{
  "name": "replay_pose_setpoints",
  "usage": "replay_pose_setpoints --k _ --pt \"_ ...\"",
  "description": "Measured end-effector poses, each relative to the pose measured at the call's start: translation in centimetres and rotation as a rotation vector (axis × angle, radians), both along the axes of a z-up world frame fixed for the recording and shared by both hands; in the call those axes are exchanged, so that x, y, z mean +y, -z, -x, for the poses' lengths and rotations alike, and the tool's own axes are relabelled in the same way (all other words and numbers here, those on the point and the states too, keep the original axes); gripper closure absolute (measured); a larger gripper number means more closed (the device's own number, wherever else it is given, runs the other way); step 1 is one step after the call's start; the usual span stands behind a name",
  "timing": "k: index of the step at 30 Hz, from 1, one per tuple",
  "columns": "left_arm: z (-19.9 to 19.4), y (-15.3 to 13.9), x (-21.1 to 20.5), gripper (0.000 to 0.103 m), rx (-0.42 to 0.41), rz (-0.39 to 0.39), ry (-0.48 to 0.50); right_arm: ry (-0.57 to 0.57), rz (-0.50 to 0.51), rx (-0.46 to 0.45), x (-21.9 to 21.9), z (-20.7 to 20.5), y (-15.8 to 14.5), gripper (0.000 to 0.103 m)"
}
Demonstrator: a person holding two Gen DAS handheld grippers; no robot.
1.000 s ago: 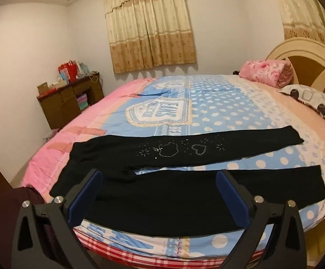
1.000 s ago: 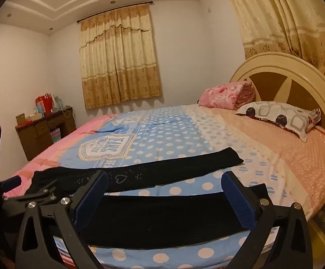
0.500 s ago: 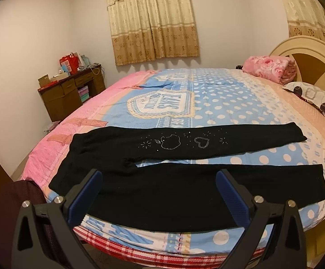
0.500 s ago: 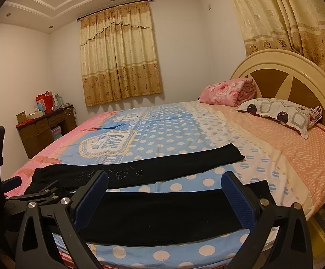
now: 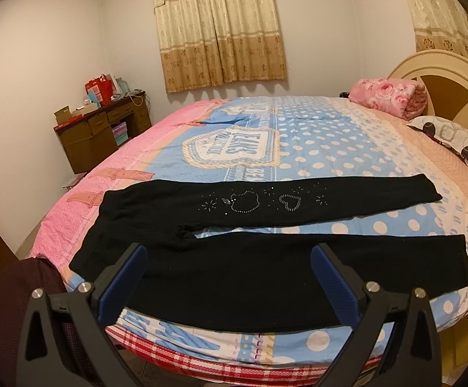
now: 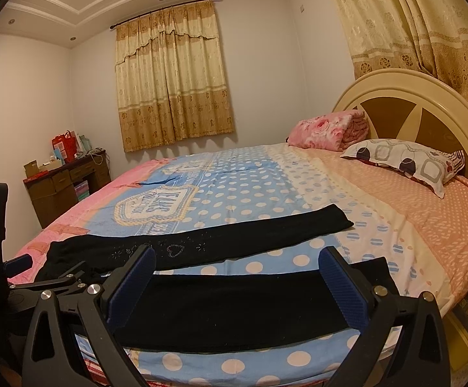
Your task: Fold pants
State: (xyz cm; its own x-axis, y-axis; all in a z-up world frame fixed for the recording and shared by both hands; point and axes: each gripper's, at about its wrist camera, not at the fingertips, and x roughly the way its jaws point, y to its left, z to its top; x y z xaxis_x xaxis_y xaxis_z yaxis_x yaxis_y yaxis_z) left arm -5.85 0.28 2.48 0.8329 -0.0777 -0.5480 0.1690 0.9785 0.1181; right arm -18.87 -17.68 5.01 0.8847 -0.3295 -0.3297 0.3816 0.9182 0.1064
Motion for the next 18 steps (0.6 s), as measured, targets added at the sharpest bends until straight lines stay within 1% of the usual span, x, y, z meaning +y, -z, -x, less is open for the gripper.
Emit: replay_pose_setpoints --k 8,10,18 --pt "0.62 0.26 -0.03 0.000 0.001 -0.005 0.000 0.000 -0.002 0.000 0.06 0.01 -0.01 0.001" --pt "-0.02 -0.01 0.08 0.000 0.001 0.001 0.001 -0.001 -0.002 0.000 -0.04 0.01 -0.04 0.001" --pt "0.00 0.11 0.11 0.000 0.005 -0.001 -0.001 -0.001 -0.003 0.002 -0.08 -0.01 0.24 0.001"
